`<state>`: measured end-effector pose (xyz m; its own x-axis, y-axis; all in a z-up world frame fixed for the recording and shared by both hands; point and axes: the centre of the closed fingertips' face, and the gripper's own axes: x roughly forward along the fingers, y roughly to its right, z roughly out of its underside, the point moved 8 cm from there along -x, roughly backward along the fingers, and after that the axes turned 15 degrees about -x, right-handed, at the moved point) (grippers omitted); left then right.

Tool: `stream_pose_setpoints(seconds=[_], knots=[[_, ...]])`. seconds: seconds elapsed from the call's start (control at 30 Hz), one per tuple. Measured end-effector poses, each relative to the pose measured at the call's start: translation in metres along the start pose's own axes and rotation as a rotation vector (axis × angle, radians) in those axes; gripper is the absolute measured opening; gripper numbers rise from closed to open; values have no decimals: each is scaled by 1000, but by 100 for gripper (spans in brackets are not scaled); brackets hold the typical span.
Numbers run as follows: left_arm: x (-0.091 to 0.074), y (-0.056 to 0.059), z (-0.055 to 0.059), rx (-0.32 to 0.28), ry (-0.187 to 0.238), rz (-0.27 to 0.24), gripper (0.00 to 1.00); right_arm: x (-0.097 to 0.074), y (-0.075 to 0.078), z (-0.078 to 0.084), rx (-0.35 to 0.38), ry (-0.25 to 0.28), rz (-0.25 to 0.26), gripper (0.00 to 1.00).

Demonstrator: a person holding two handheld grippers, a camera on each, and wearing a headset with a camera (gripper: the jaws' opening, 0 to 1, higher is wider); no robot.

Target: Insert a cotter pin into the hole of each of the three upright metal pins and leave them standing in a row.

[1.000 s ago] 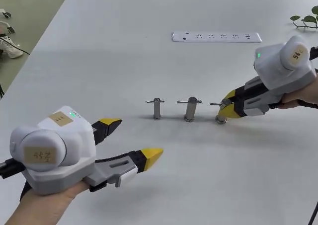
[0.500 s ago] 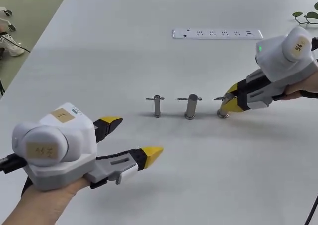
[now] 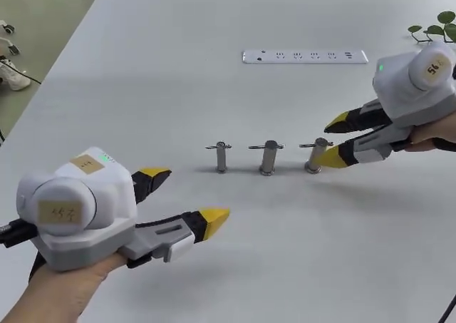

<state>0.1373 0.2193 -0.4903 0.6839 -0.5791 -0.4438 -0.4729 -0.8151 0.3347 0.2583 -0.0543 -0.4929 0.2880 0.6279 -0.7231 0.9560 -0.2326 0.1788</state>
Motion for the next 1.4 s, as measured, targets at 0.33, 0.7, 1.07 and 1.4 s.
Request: stream_pose_setpoints(seconds=[0.33,0.7,1.07,1.4], knots=[[-2,1,-11,-2,-15,-40,64,-26,-29,-16,192,37,152,60],[-12,7,-18,-22,3,-70,78,-43,-71,-32,284,93,299,73],[-19,14,-15,17,-10,-96,95,-48,-102,-40,362,171,346,79],[-25,13,-12,4,5,-126,99,-45,-115,-34,393,193,370,85]])
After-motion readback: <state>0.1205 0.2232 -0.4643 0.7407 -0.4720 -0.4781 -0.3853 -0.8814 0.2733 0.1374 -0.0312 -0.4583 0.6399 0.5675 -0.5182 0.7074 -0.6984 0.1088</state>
